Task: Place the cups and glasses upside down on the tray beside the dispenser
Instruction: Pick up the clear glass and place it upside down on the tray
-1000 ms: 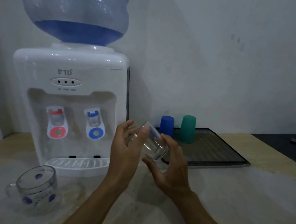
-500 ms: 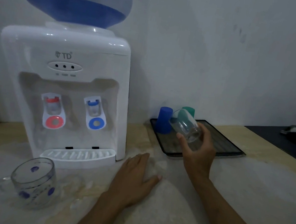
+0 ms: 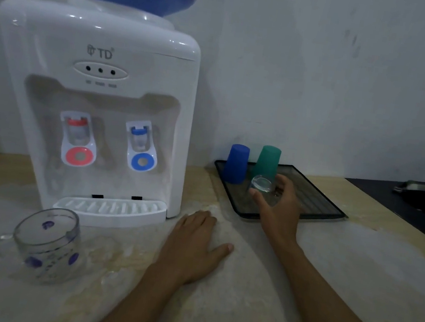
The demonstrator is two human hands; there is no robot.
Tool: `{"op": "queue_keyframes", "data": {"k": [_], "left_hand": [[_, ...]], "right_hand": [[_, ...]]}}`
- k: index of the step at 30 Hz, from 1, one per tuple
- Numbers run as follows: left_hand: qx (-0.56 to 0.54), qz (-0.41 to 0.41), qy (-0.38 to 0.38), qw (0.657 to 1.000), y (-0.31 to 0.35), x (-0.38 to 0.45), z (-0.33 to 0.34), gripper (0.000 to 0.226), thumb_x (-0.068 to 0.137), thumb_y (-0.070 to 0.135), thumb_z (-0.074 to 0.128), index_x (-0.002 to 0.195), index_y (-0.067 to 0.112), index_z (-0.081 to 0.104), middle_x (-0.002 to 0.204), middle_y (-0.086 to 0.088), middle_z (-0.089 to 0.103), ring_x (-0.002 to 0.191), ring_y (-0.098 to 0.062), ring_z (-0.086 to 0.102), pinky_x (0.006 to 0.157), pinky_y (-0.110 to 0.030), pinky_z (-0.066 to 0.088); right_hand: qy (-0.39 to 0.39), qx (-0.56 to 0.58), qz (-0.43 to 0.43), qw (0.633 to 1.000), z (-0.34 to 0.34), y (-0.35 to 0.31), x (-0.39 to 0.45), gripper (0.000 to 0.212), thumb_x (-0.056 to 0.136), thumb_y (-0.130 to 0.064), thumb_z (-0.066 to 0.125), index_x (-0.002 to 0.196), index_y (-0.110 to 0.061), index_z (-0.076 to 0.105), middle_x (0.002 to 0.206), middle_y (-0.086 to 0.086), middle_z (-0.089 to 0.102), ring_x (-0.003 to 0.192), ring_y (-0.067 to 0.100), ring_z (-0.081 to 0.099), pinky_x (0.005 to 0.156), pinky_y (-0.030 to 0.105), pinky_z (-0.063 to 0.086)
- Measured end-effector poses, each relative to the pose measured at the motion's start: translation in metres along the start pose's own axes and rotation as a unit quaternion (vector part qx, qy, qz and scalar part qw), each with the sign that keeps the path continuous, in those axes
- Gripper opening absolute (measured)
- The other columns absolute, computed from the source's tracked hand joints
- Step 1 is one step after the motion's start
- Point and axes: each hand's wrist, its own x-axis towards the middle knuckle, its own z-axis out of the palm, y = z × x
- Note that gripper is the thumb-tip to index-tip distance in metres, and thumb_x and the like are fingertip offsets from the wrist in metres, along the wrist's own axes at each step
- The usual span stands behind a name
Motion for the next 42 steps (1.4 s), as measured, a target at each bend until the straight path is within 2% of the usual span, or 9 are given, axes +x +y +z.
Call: {"op": "queue_keyframes", "data": {"k": [7, 9, 12, 16, 27, 32, 37, 40, 42], "left_hand": [[-0.002, 0.0, 0.001, 1.0, -0.001, -0.001, 0.0, 0.08, 0.094, 0.069, 0.043, 0.158, 0.023, 0.03, 0.17, 0.001, 0.021, 0.156, -0.015, 0.016, 0.128, -0.037, 0.01], [-0.003, 0.0, 0.005, 1.0, 0.0, -0.002, 0.0, 0.079, 0.095, 0.069, 0.044, 0.158, 0.023, 0.031, 0.169, 0.001, 0.022, 0.155, -0.014, 0.017, 0.128, -0.037, 0.011], [-0.002, 0.001, 0.008, 1.0, 0.001, -0.002, -0.001, 0.078, 0.095, 0.068, 0.045, 0.157, 0.023, 0.032, 0.169, 0.001, 0.023, 0.155, -0.014, 0.019, 0.128, -0.037, 0.013], [-0.001, 0.004, 0.01, 1.0, 0.0, -0.002, -0.002, 0.077, 0.095, 0.068, 0.045, 0.156, 0.022, 0.034, 0.168, 0.001, 0.025, 0.154, -0.014, 0.021, 0.127, -0.037, 0.015], [-0.003, 0.009, 0.022, 1.0, -0.003, -0.001, 0.002, 0.078, 0.094, 0.07, 0.045, 0.155, 0.023, 0.036, 0.167, 0.001, 0.028, 0.153, -0.014, 0.023, 0.127, -0.036, 0.016], [-0.011, 0.009, 0.037, 0.999, -0.003, -0.002, 0.002, 0.076, 0.093, 0.068, 0.048, 0.153, 0.023, 0.038, 0.164, 0.002, 0.033, 0.15, -0.014, 0.029, 0.125, -0.036, 0.023], [-0.044, 0.025, 0.107, 0.993, -0.004, -0.007, 0.0, 0.068, 0.092, 0.057, 0.06, 0.148, 0.023, 0.045, 0.153, 0.004, 0.045, 0.142, -0.013, 0.04, 0.117, -0.026, 0.03], [-0.066, 0.048, 0.189, 0.979, -0.004, -0.014, -0.006, 0.054, 0.09, 0.046, 0.066, 0.137, 0.021, 0.055, 0.137, 0.004, 0.056, 0.127, -0.01, 0.051, 0.106, -0.017, 0.034], [-0.064, 0.06, 0.234, 0.968, -0.004, -0.019, -0.012, 0.052, 0.089, 0.046, 0.063, 0.133, 0.02, 0.058, 0.132, 0.003, 0.061, 0.123, -0.01, 0.054, 0.108, -0.021, 0.04]], "right_hand": [[-0.032, -0.058, -0.01, 0.998, 0.0, 0.001, -0.004, 0.068, 0.079, -0.06, 0.074, 0.132, -0.024, 0.052, 0.125, -0.002, 0.059, 0.115, 0.017, 0.057, 0.099, 0.051, 0.051], [-0.022, -0.082, -0.02, 0.996, -0.001, 0.001, -0.006, 0.07, 0.078, -0.051, 0.079, 0.134, -0.02, 0.051, 0.128, 0.003, 0.054, 0.117, 0.02, 0.055, 0.099, 0.051, 0.051], [-0.015, -0.087, -0.052, 0.995, -0.002, 0.001, -0.01, 0.054, 0.078, -0.029, 0.083, 0.122, -0.02, 0.053, 0.122, 0.003, 0.053, 0.11, 0.018, 0.055, 0.094, 0.052, 0.052], [-0.034, -0.109, -0.085, 0.99, -0.001, 0.004, -0.011, 0.038, 0.081, -0.019, 0.08, 0.108, -0.027, 0.054, 0.113, -0.001, 0.056, 0.105, 0.017, 0.057, 0.088, 0.054, 0.053], [-0.055, -0.107, -0.102, 0.988, 0.002, 0.005, -0.008, 0.032, 0.087, -0.027, 0.073, 0.115, -0.022, 0.059, 0.116, -0.002, 0.061, 0.105, 0.014, 0.059, 0.093, 0.055, 0.052], [-0.057, -0.096, -0.087, 0.99, 0.005, 0.006, -0.007, 0.034, 0.094, -0.046, 0.06, 0.117, -0.022, 0.059, 0.121, 0.001, 0.063, 0.114, 0.019, 0.06, 0.096, 0.059, 0.05], [-0.044, -0.079, -0.1, 0.991, 0.008, -0.008, -0.012, 0.041, 0.097, -0.047, 0.057, 0.125, -0.018, 0.061, 0.144, 0.008, 0.055, 0.138, 0.023, 0.048, 0.113, 0.06, 0.036], [-0.048, -0.074, -0.162, 0.983, 0.01, -0.023, -0.019, 0.039, 0.096, -0.041, 0.061, 0.126, -0.015, 0.061, 0.147, 0.007, 0.053, 0.14, 0.022, 0.046, 0.118, 0.055, 0.031], [-0.059, -0.068, -0.193, 0.977, 0.013, -0.027, -0.023, 0.041, 0.095, -0.04, 0.062, 0.126, -0.012, 0.062, 0.147, 0.009, 0.054, 0.139, 0.024, 0.047, 0.12, 0.046, 0.029]]}}
